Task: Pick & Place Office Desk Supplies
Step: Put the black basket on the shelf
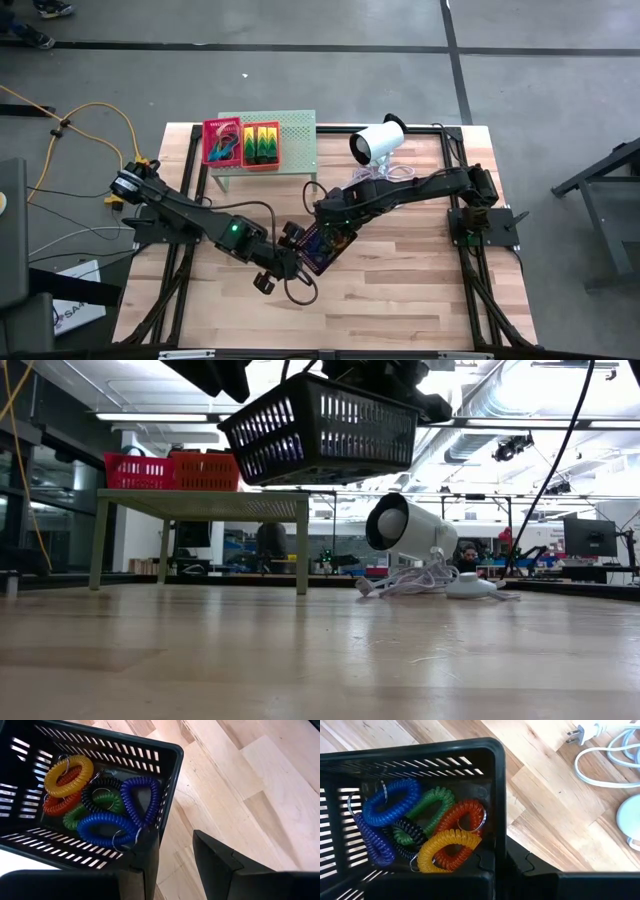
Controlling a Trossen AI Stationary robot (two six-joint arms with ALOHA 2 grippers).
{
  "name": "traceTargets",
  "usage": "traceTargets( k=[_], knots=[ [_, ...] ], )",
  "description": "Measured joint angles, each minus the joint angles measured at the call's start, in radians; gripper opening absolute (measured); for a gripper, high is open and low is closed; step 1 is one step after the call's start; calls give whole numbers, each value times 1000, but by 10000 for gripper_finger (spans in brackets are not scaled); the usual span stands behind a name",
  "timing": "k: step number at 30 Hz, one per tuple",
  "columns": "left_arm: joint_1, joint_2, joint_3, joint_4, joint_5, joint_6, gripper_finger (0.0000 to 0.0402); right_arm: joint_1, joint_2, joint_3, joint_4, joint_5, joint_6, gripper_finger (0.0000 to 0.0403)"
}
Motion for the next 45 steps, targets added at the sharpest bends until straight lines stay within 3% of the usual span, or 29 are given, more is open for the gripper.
traceTargets(
  k=[7,12,21,45],
  knots=[
    [0,0,0,-1,-7,-22,113,0,0,0,15,26,-10,3],
    [-17,0,0,-4,-69,-21,113,0,0,0,47,26,-10,3],
    [-33,0,0,-13,-110,43,113,2,0,0,61,2,18,3],
    [-47,5,0,-36,-106,83,113,3,6,0,60,16,58,3]
  ],
)
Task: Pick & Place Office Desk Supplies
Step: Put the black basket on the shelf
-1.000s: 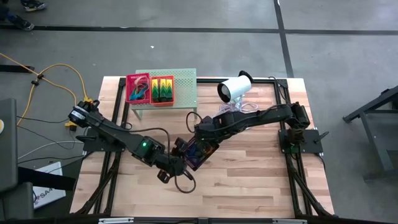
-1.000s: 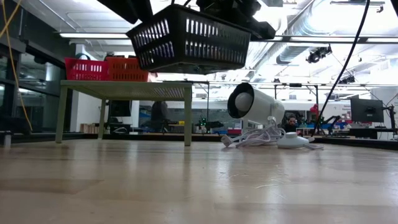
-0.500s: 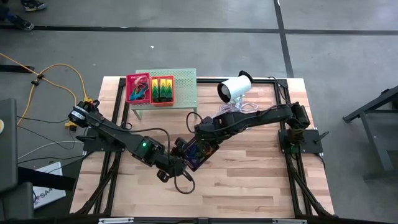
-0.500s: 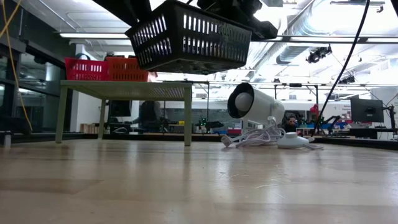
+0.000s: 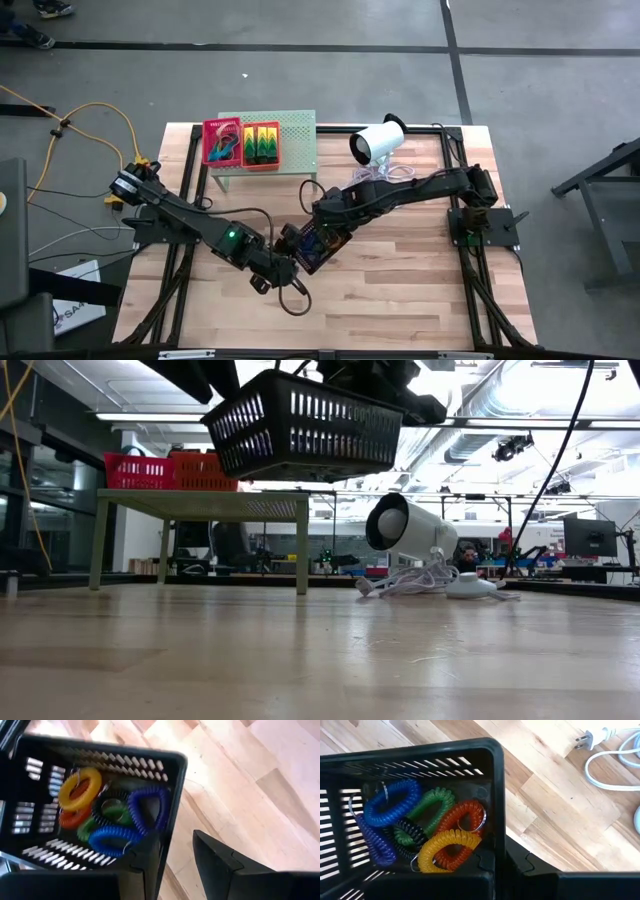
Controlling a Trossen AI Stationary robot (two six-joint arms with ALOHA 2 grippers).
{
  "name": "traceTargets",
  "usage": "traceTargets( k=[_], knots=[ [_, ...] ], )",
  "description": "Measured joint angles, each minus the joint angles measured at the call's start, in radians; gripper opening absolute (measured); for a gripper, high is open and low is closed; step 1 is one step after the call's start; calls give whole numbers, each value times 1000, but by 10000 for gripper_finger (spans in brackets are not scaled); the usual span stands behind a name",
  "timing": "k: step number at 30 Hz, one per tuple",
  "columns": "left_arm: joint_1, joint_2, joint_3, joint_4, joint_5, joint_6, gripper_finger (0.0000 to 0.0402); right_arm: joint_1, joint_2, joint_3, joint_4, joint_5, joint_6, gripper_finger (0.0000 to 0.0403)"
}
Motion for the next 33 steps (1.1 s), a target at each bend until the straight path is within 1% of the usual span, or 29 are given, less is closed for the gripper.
traceTargets(
  k=[3,9,13,18,23,25,33],
  knots=[
    [-18,0,0,27,39,47,113,-1,0,0,25,0,3,3],
    [-56,0,0,63,16,89,113,-5,0,0,69,-24,-12,3],
    [-48,15,0,57,17,73,113,-6,0,0,70,-18,-14,3],
    [-27,64,0,49,24,53,113,-6,2,0,71,-18,-11,3],
    [-6,117,0,41,-11,52,113,-6,2,0,69,-22,0,3],
    [-4,127,0,40,-31,52,113,-6,2,0,67,-24,1,3],
    [-12,130,0,43,-32,66,111,-6,2,0,64,-30,0,3]
  ],
)
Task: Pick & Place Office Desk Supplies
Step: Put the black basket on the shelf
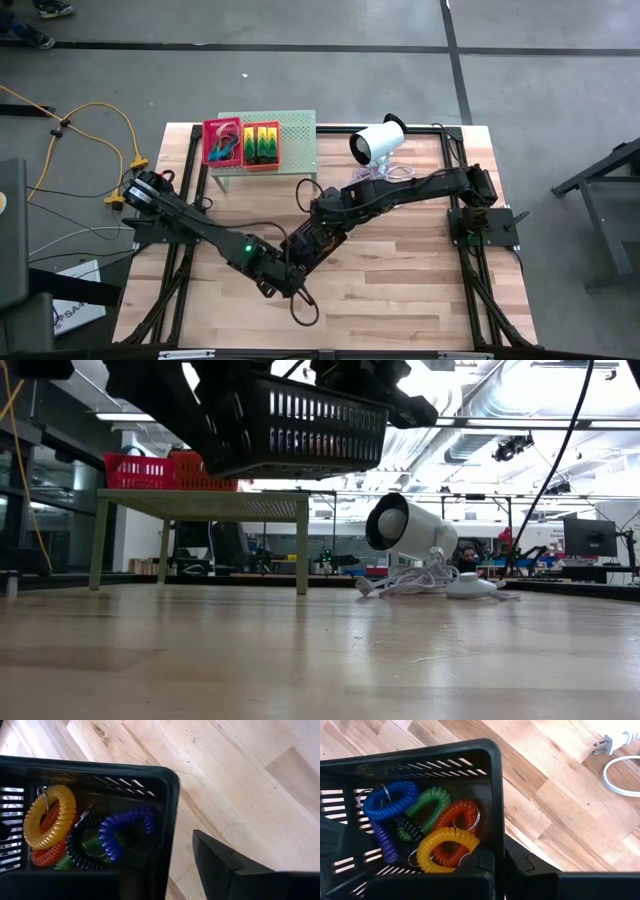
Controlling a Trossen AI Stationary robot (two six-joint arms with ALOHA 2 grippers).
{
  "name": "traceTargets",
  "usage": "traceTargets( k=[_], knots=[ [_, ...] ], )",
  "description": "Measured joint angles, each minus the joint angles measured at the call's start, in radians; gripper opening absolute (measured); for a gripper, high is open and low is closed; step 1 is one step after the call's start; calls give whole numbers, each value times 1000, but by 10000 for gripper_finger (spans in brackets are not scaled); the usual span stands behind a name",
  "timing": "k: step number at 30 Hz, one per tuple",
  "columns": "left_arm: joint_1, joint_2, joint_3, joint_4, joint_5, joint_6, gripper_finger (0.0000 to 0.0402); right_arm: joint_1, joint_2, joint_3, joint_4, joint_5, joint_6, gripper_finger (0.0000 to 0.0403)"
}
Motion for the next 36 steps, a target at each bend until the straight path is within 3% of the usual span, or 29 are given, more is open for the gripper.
traceTargets(
  k=[26,36],
  knots=[
    [-9,0,0,1,-22,32,5,1,0,0,-10,-14,1,3],
    [-14,-1,0,1,-22,65,1,1,0,0,-10,-21,6,3]
  ],
)
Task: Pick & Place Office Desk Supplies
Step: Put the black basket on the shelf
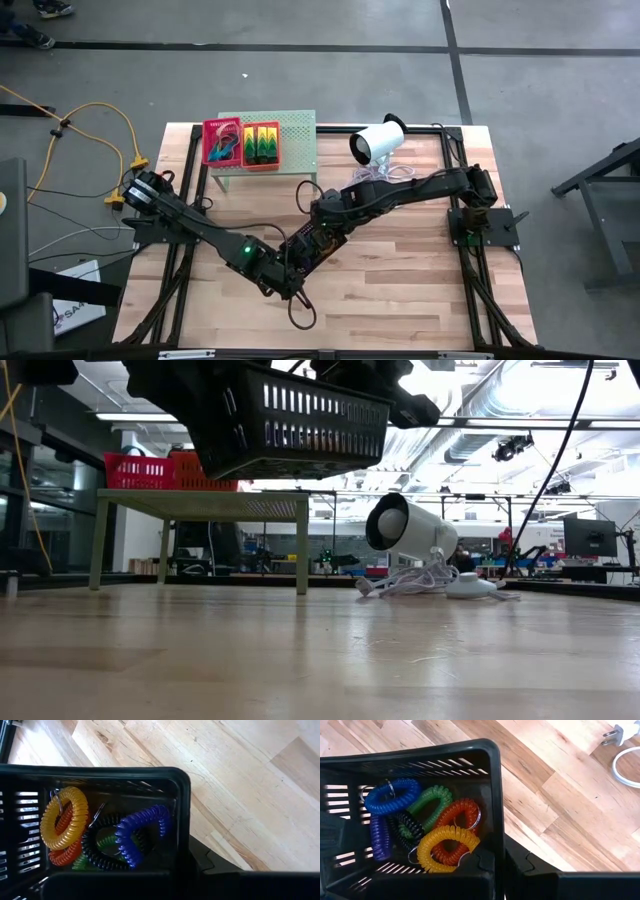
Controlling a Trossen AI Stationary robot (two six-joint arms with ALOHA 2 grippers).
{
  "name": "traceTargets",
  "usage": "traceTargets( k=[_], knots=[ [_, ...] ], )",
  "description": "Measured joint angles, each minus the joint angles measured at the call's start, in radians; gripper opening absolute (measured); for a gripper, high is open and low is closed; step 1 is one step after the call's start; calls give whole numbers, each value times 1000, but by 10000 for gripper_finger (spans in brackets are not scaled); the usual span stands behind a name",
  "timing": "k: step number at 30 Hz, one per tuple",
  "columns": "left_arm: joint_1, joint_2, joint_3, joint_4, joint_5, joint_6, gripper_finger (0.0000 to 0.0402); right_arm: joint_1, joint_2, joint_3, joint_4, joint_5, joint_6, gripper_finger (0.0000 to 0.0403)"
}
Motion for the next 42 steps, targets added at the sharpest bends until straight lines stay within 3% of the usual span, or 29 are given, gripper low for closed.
traceTargets(
  k=[42],
  knots=[
    [0,0,0,-1,2,-1,0,0,0,0,21,-21,20,13]
  ],
)
